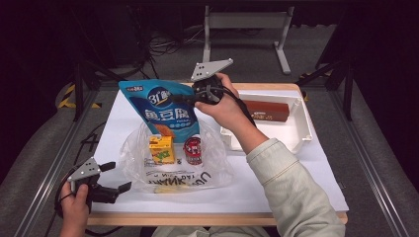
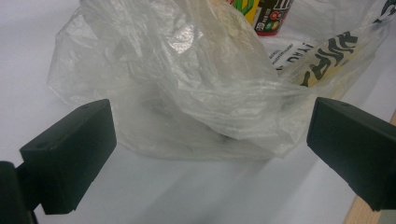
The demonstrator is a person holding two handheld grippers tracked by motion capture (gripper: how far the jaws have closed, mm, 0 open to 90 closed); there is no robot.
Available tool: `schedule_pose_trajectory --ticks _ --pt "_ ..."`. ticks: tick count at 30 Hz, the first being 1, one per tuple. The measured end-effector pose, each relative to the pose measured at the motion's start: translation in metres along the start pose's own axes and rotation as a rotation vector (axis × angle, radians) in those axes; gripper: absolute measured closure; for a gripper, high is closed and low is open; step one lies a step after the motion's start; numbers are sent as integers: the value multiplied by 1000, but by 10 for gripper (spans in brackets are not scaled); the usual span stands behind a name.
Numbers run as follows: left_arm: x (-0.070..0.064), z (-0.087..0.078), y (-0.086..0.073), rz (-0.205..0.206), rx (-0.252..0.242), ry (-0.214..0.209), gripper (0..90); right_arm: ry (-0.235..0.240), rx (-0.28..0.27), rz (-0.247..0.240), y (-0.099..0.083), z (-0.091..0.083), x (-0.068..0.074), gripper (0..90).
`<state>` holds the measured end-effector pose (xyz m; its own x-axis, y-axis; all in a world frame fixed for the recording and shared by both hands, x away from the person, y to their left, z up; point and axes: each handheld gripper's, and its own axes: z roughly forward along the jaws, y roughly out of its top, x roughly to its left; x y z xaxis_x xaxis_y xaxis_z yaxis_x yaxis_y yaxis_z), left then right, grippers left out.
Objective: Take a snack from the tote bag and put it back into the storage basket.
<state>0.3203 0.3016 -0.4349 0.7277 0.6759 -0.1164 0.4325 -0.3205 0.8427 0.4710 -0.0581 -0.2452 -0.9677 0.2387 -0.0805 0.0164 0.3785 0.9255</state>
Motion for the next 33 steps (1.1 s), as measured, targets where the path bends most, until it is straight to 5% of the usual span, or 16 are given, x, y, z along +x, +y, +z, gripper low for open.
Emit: schedule_pose_trajectory --ticks 33 --pt "0 1 0 -1 8 -2 18 -50 -71 -58 47 -30 5 900"
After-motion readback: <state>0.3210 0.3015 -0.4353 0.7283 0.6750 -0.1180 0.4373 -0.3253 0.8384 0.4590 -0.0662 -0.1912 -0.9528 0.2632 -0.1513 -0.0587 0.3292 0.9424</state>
